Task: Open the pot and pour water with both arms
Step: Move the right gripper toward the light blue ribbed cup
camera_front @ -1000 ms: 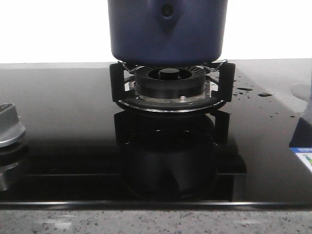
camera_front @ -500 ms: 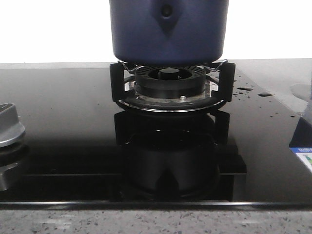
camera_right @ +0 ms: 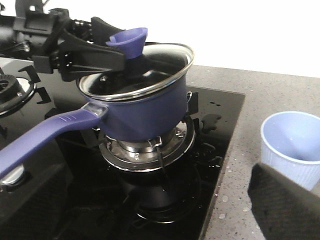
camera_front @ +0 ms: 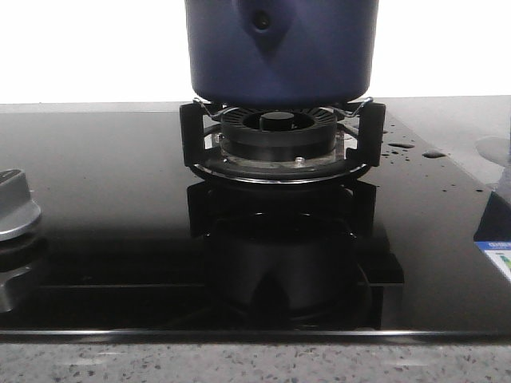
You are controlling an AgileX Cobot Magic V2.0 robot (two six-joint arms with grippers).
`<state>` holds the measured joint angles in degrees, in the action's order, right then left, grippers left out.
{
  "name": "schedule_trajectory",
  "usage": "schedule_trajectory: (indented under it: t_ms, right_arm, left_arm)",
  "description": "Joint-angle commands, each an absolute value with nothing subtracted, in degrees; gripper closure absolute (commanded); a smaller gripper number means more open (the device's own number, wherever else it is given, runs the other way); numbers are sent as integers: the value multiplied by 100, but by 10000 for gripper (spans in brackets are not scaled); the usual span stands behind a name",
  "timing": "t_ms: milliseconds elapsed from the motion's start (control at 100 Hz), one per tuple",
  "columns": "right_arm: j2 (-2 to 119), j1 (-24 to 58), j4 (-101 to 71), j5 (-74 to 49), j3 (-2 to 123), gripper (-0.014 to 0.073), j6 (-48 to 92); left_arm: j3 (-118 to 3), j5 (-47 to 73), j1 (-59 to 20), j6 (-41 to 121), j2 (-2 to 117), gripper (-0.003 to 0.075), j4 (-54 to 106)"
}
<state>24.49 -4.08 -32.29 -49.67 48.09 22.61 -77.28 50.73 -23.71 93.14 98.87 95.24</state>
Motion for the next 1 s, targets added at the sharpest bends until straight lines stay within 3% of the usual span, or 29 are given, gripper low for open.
schedule_trajectory:
  t_ms: [0, 120, 410, 990]
  right_arm:
    - [2481, -397, -3440, -4538, 4982, -75, 2356]
    - [2481, -397, -3448, -4538, 4982, -75, 2356]
    - [2481, -397, -3448, -4347, 4982, -75, 2356]
    - [2481, -397, -1999, -3734, 4982, -75, 2346]
  left_arm:
    - [-7901, 5323, -2430, 9313, 9695, 138, 10177]
    - [-7901, 5323, -2430, 9313, 9704, 197, 10245]
    - [-7901, 5625, -2430, 9313, 9704, 477, 10635]
    - [-8485, 5571, -2102, 9313, 8996, 487, 10361]
